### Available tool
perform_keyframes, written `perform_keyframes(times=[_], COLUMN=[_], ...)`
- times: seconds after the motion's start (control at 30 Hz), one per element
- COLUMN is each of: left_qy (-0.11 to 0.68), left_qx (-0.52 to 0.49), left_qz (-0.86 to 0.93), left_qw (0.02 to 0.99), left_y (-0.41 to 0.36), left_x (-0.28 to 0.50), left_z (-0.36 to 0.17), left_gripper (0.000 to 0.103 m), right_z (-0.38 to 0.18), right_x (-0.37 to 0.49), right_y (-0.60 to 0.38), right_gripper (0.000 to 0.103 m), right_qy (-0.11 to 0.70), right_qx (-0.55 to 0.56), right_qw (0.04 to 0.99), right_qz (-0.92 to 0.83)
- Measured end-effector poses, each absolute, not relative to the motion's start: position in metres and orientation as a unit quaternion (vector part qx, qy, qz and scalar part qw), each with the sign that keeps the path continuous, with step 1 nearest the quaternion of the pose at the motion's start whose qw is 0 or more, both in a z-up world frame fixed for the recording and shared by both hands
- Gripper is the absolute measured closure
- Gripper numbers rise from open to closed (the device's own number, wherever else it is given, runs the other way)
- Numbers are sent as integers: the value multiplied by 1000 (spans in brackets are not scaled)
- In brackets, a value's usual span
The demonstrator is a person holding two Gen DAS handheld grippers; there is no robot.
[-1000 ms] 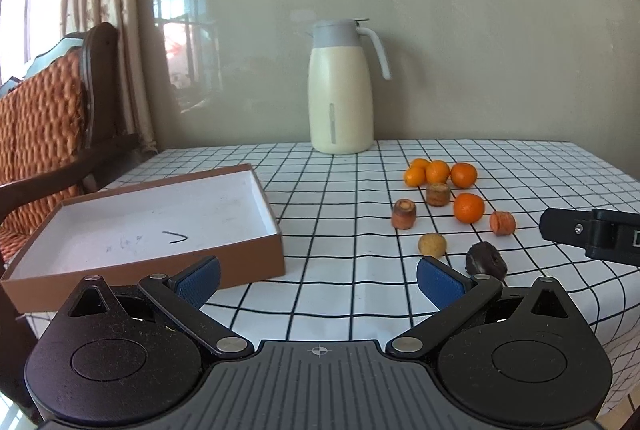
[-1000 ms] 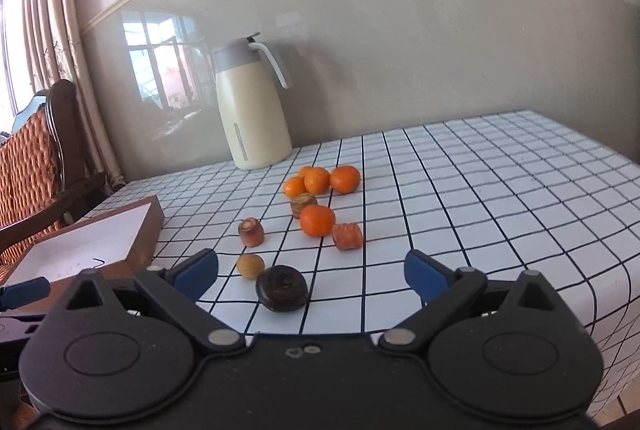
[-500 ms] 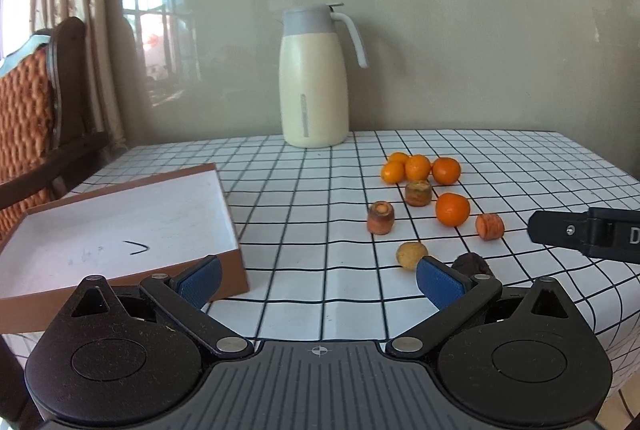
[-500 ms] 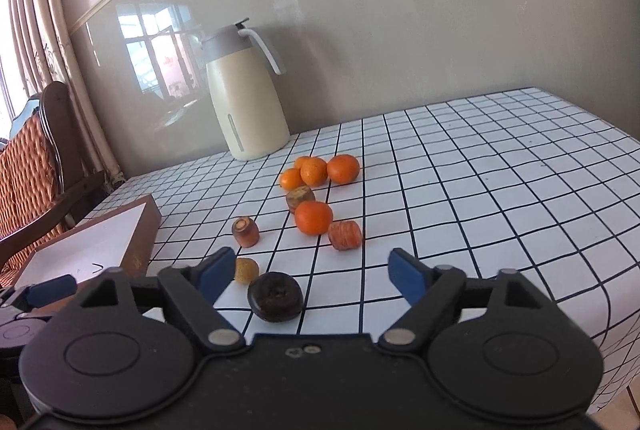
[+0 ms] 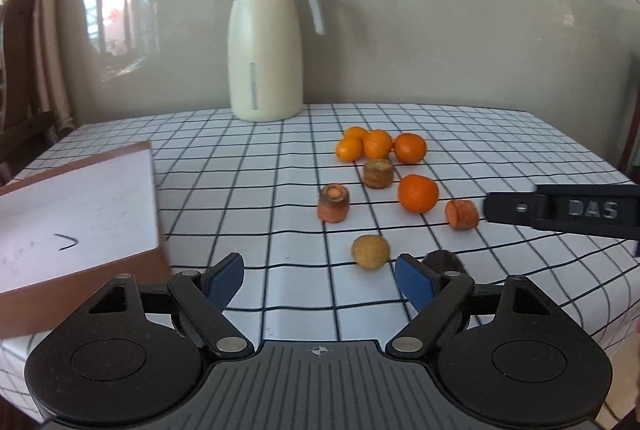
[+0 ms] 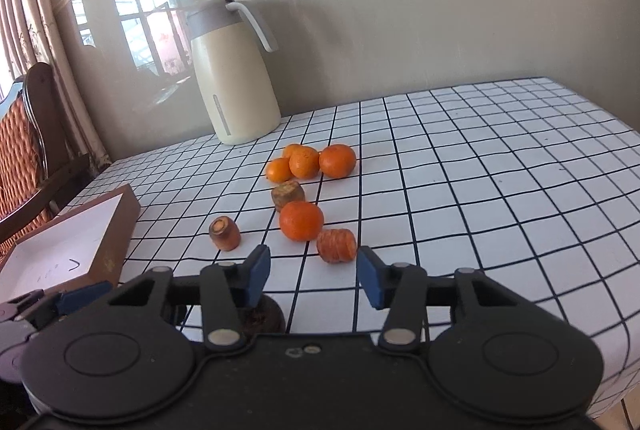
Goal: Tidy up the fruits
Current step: 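Grasp the kiwi with the left tool while the right tool grasps a carrot piece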
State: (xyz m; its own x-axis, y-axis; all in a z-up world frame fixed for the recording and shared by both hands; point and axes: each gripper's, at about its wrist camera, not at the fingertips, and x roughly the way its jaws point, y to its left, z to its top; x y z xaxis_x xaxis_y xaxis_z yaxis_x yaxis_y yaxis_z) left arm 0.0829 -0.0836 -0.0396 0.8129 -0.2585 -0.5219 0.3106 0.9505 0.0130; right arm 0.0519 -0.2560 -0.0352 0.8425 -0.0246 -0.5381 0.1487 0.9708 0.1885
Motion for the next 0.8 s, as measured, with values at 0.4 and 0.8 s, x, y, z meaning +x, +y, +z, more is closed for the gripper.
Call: perform_keyframes(times=[0.4,0.8], left_qy=[294,307], left_qx=[27,21], left_qz=[-183,-189], left_qw=[938,933], left_y=[-96,-109], left_x=[110,123], left_z=[-51,-64], left_gripper=[44,66], right_z=[-44,-55], right_x=[80,101], right_y=[-267,-267], right_gripper=[71,79], right_qy=[289,310], right_qx=[113,112], right_qw=[949,943], right_qz=[-54,-56])
